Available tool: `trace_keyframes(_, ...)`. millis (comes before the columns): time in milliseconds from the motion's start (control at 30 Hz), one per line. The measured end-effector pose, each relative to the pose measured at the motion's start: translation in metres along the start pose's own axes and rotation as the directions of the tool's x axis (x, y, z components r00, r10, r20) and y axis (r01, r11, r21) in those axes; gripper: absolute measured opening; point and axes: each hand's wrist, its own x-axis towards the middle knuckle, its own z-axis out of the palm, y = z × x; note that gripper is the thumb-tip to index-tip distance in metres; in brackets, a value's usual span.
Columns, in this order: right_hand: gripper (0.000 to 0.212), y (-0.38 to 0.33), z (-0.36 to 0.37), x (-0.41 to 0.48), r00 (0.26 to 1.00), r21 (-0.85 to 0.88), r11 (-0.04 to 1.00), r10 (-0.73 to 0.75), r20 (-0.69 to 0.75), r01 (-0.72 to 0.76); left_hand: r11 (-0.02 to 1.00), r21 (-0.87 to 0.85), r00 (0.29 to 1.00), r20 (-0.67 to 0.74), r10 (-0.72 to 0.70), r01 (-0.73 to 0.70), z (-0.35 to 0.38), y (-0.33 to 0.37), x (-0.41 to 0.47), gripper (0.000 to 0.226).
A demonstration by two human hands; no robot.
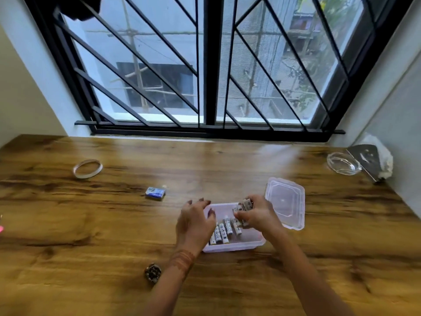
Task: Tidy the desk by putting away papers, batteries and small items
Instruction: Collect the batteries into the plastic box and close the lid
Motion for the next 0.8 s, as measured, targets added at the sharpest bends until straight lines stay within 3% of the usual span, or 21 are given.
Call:
trace_keyframes(100,0.016,0.003,0.005,0.0,0.993,-0.405,0.912,-0.096,-0.074,0.058,0.995,0.103,0.999,0.04,0.01,-0.014,0.005,-0.015,0.012,0.045)
trace_keyframes(300,0.011,0.002,0.02,-0.006,0.986,-0.592,0.803,-0.147,-0.081,0.071,0.994,0.095,0.998,0.029,0.057,-0.059,0.019,-0.036,0.014,0.041)
trace_keyframes(800,0.019,0.0,0.015,-0.003,0.995,-0.595,0.801,-0.096,-0.019,0.066,0.998,0.011,0.997,-0.039,0.067,-0.067,0.032,-0.049,0.015,0.04)
